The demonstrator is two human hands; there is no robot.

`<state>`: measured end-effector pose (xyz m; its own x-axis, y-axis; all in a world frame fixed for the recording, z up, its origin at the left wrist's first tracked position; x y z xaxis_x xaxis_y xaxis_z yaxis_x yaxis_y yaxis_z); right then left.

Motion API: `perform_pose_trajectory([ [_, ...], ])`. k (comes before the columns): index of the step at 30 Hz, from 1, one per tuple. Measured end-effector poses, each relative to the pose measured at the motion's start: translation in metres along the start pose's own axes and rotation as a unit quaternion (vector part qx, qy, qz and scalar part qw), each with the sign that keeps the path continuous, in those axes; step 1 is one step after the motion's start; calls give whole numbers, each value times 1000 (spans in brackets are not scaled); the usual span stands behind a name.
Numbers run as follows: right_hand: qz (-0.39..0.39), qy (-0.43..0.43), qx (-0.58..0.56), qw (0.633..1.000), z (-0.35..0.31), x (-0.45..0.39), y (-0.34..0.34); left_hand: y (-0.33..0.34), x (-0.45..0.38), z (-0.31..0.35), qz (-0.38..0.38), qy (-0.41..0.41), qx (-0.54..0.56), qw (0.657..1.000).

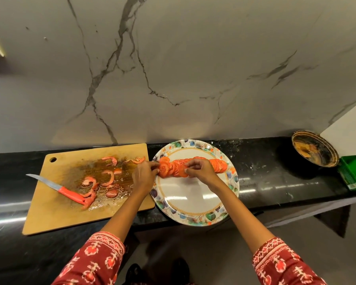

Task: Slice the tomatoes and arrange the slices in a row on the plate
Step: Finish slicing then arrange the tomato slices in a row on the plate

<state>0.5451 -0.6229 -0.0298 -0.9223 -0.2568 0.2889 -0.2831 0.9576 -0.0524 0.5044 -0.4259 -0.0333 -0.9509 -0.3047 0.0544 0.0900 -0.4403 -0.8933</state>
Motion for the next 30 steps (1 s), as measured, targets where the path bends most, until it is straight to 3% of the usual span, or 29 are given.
perform_pose_trajectory([
  [10,28,9,76,997,-28,-17,19,-17,7,-16,98,-17,67,993],
  [17,26,-29,227,973,-38,-30,77,-14,19,-22,75,2,70,995],
  [21,53,-67,256,963,-50,-45,67,-1,19,-28,62,9,63,996],
  [27,-10,11,331,943,-46,-73,60,2,18,-32,79,-2,56,995],
  [30,-35,46,353,934,-38,-80,69,1,12,-17,38,19,18,999],
])
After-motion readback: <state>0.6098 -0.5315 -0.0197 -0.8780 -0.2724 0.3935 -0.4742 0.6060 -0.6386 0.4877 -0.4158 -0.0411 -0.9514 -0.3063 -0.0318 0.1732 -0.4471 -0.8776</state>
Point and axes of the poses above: each hand's wrist, its own x-axis away from the middle knuckle, its own y-axis out of the palm, z = x × y, the point moved 6 cm from there along -x, towards the middle knuckle, and after that the axes turned 14 degrees about -x, right-handed, at the moved point
